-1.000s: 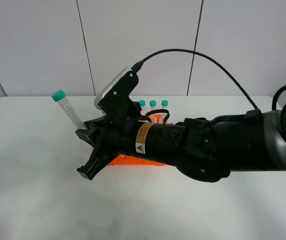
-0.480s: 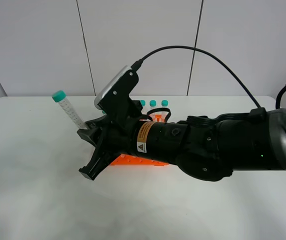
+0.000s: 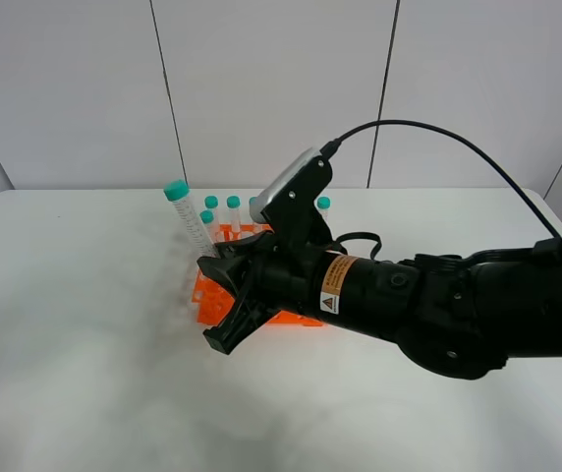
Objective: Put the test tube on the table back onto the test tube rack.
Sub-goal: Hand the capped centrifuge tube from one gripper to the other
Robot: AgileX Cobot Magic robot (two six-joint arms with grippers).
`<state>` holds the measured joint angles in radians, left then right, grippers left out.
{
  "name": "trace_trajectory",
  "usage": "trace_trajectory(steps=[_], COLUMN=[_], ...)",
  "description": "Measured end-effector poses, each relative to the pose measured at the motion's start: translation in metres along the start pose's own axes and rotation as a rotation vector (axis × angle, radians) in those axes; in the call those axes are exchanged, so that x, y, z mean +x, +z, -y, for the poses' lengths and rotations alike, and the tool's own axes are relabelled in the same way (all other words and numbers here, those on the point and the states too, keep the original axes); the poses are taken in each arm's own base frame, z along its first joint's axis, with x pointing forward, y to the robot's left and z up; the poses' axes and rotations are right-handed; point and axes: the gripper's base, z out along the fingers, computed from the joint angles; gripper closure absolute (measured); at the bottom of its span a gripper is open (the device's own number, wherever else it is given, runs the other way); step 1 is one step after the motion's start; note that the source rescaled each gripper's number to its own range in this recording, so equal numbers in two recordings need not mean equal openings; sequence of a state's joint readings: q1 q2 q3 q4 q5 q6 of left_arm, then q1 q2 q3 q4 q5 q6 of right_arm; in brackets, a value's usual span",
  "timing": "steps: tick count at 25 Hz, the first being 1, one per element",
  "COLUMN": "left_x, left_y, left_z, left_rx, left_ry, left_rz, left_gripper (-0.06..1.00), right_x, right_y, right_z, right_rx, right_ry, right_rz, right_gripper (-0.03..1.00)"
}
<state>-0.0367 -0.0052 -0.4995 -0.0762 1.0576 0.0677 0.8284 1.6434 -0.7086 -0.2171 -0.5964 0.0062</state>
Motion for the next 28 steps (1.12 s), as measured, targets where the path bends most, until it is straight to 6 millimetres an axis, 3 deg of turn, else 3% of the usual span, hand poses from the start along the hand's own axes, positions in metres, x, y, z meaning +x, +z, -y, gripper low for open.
trace_trajectory(steps=[6, 18, 28], left_x=[0.000, -0.001, -0.036], left_y=[0.000, -0.002, -0.009], left_z=[0.000, 0.000, -0.001], left_rx=[0.000, 0.000, -0.004], left_ry=[-0.001, 0.000, 0.028], left_rz=[0.000, 0.007, 0.047], left_gripper=[-0.06, -0.06, -0.06], right_x=[-0.002, -0.001, -0.001], right_y=[-0.011, -0.011, -0.011], right_z=[-0.001, -0.002, -0.002], right_rx=[0.000, 0.000, 0.000], right_ry=[0.004, 0.006, 0.006], right_rz=[0.025, 0.024, 0.024], right_gripper=[0.97, 0.97, 0.97])
